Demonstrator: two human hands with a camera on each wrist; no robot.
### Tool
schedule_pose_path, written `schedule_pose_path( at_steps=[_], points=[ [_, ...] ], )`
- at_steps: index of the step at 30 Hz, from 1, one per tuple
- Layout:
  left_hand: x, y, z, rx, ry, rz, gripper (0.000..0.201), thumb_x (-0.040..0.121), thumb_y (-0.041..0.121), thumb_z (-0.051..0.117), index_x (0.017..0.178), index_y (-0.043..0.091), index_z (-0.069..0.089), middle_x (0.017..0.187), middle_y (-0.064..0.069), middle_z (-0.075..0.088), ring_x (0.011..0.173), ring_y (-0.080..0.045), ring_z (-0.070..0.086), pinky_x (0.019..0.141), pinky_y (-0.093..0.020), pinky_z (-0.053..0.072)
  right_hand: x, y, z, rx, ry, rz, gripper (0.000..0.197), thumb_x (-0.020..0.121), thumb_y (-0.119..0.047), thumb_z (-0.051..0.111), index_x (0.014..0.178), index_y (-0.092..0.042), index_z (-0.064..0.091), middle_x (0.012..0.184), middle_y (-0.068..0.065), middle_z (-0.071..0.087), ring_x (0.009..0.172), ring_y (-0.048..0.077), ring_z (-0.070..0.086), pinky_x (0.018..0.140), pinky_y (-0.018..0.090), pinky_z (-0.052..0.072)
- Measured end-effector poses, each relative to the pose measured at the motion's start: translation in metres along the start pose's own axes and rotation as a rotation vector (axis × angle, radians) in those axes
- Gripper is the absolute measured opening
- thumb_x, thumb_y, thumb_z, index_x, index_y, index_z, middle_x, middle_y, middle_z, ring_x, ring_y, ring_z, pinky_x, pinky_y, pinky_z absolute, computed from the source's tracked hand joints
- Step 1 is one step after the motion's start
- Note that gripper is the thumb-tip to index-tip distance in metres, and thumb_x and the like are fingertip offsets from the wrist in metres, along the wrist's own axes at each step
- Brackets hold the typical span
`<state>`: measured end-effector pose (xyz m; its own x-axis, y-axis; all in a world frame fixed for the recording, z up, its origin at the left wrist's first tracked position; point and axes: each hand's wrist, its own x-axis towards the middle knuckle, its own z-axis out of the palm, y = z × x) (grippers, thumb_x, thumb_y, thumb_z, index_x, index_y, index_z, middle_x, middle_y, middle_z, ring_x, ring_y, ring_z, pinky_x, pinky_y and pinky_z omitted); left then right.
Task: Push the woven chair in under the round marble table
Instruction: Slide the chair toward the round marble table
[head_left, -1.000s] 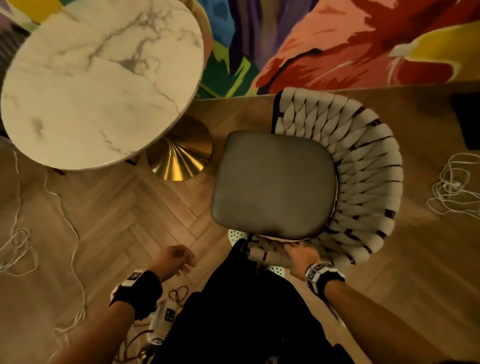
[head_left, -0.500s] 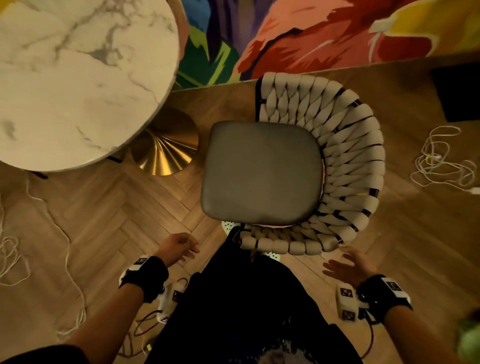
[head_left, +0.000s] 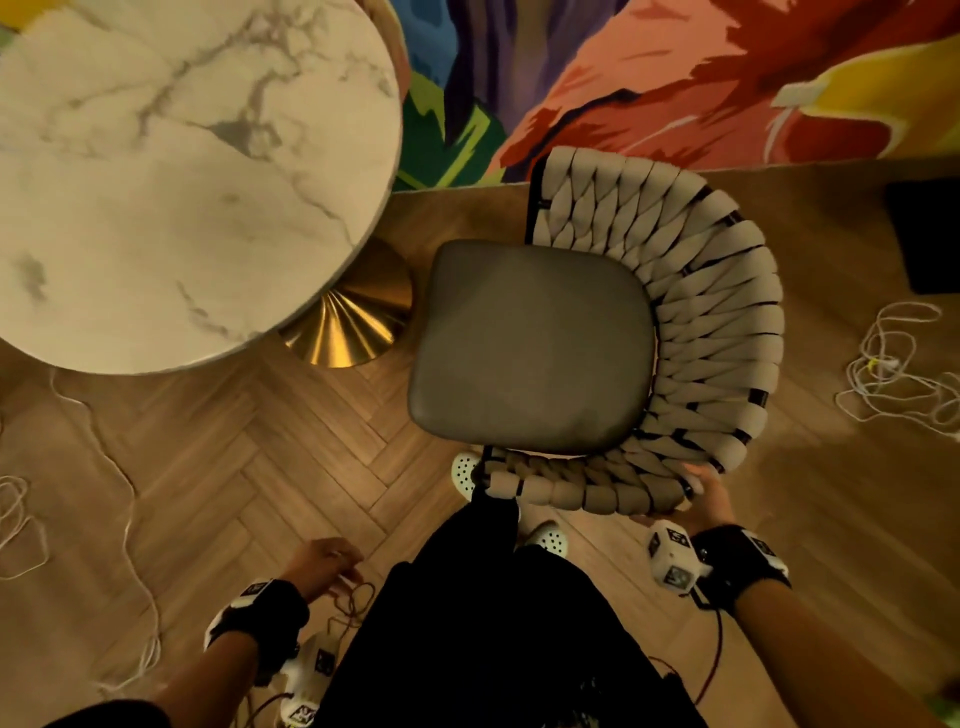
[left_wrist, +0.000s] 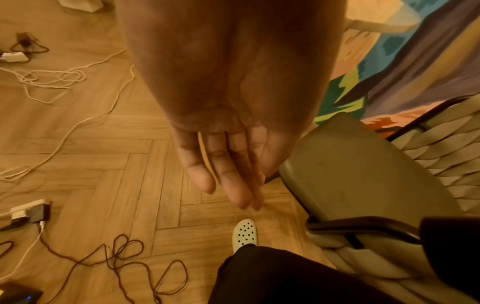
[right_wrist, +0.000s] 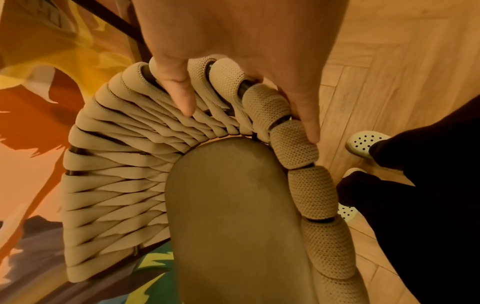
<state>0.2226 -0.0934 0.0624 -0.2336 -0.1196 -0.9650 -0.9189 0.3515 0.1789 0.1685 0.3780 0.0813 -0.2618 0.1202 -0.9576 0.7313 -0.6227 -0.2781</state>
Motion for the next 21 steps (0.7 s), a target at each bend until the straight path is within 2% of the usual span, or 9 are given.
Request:
schedule_pose_path(
  at_steps=[3,6,8,11,13,15,19,20,21],
  points=[
    [0.006,0.008,-0.016,-0.015,0.007,-0.002,0.02,0.095,0.002,0.046,0.081,-0.001,0.061,0.053,-0.01,0.066,0.034,-0.013,0.059,0.034,-0.016,0.045,0.002,-0.017,0.03,-0.021,0.016,-0.004,0.041,0.081,-0.037,0.052,0.116,-0.015,0.057,0.102,0.011,0.06,0.088,0.033,0.055,0.098,0.052,0.037],
    [0.016,0.028,-0.039,-0.004,0.015,-0.011,0.02,0.092,-0.004,0.044,0.084,-0.001,0.062,0.053,-0.008,0.068,0.037,-0.015,0.06,0.039,-0.019,0.044,0.014,-0.036,0.056,-0.07,0.079,-0.016,0.086,0.055,-0.04,0.074,0.132,-0.015,0.049,0.123,0.012,0.059,0.094,0.033,0.057,0.084,0.049,0.045],
    [0.02,0.04,-0.052,0.02,0.018,-0.005,0.021,0.089,-0.007,0.043,0.084,0.001,0.063,0.054,-0.007,0.069,0.042,-0.016,0.061,0.045,-0.021,0.043,0.03,-0.05,0.062,-0.035,0.102,-0.023,0.075,0.07,-0.04,0.064,0.139,-0.019,0.045,0.136,0.012,0.052,0.098,0.033,0.056,0.078,0.048,0.046],
    [0.025,0.062,-0.073,0.045,0.033,0.009,0.021,0.086,-0.005,0.047,0.082,0.006,0.064,0.057,-0.005,0.07,0.047,-0.017,0.061,0.05,-0.022,0.043,0.04,-0.073,0.081,-0.106,0.052,-0.047,0.097,0.05,-0.042,0.075,0.139,-0.017,0.045,0.124,0.012,0.062,0.1,0.033,0.057,0.079,0.047,0.045],
    [0.027,0.071,-0.083,0.03,0.069,0.036,0.019,0.085,-0.003,0.05,0.082,0.008,0.066,0.056,-0.002,0.072,0.051,-0.019,0.063,0.052,-0.023,0.044,0.042,-0.084,0.094,-0.086,-0.002,-0.08,0.084,0.062,-0.041,0.067,0.139,-0.014,0.045,0.099,0.01,0.073,0.096,0.032,0.059,0.076,0.044,0.045],
    [0.027,0.076,-0.089,0.006,0.07,0.045,0.02,0.086,-0.003,0.051,0.082,0.009,0.066,0.057,-0.002,0.072,0.052,-0.02,0.062,0.053,-0.024,0.044,0.042,-0.093,0.105,-0.081,-0.027,-0.091,0.059,0.083,-0.035,0.046,0.138,-0.013,0.046,0.093,0.009,0.074,0.092,0.031,0.059,0.071,0.042,0.044],
    [0.021,0.086,-0.087,-0.011,0.072,-0.025,0.02,0.088,0.0,0.048,0.084,0.009,0.066,0.06,-0.004,0.072,0.056,-0.021,0.062,0.053,-0.025,0.044,0.047,-0.118,0.121,-0.075,-0.029,-0.091,0.043,0.091,-0.029,0.039,0.128,-0.013,0.052,0.082,0.007,0.077,0.087,0.03,0.064,0.068,0.041,0.044],
    [0.06,0.151,-0.101,0.006,0.062,-0.014,0.02,0.088,0.001,0.048,0.085,0.008,0.066,0.06,-0.004,0.072,0.056,-0.021,0.063,0.052,-0.024,0.044,0.068,-0.186,0.156,-0.091,0.01,-0.094,0.037,0.092,-0.028,0.038,0.122,-0.013,0.054,0.077,0.006,0.077,0.08,0.03,0.068,0.066,0.041,0.047],
    [0.054,0.143,-0.097,0.01,0.065,-0.038,0.02,0.088,0.0,0.048,0.085,0.007,0.067,0.06,-0.004,0.073,0.055,-0.021,0.063,0.051,-0.024,0.044,0.065,-0.185,0.161,-0.113,0.016,-0.117,0.032,0.094,-0.027,0.035,0.114,-0.014,0.056,0.07,0.005,0.077,0.071,0.027,0.072,0.061,0.04,0.052]
  ],
)
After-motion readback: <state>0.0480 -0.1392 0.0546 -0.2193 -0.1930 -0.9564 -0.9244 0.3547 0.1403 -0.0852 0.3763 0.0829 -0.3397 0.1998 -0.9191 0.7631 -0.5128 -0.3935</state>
